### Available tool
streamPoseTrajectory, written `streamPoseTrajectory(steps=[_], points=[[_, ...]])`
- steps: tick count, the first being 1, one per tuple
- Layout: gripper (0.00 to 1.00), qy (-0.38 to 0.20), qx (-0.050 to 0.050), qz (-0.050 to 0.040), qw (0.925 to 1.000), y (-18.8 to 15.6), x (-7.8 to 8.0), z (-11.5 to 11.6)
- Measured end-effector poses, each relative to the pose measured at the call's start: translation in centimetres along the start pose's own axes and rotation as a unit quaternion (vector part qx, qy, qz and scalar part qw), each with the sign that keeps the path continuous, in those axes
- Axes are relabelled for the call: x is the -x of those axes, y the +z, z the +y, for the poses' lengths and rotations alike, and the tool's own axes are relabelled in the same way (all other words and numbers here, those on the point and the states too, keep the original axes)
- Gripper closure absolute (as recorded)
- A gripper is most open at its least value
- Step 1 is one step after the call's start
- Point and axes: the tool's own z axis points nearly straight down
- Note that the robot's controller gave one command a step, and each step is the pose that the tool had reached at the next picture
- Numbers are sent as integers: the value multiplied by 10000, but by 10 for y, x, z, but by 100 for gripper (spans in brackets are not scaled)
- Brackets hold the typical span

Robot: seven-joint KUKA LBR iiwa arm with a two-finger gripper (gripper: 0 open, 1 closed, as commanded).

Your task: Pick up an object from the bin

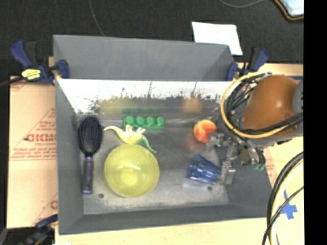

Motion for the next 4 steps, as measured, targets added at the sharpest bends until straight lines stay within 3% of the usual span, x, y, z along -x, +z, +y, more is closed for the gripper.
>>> streamPoseTrajectory(steps=[1, 2, 4], points=[[0, 540, 11, -25, 9985, 71, -10, 6], [100, 565, -9, -67, 9984, 71, -2, 7], [100, 559, -11, -69, 9984, 56, -3, 7]])
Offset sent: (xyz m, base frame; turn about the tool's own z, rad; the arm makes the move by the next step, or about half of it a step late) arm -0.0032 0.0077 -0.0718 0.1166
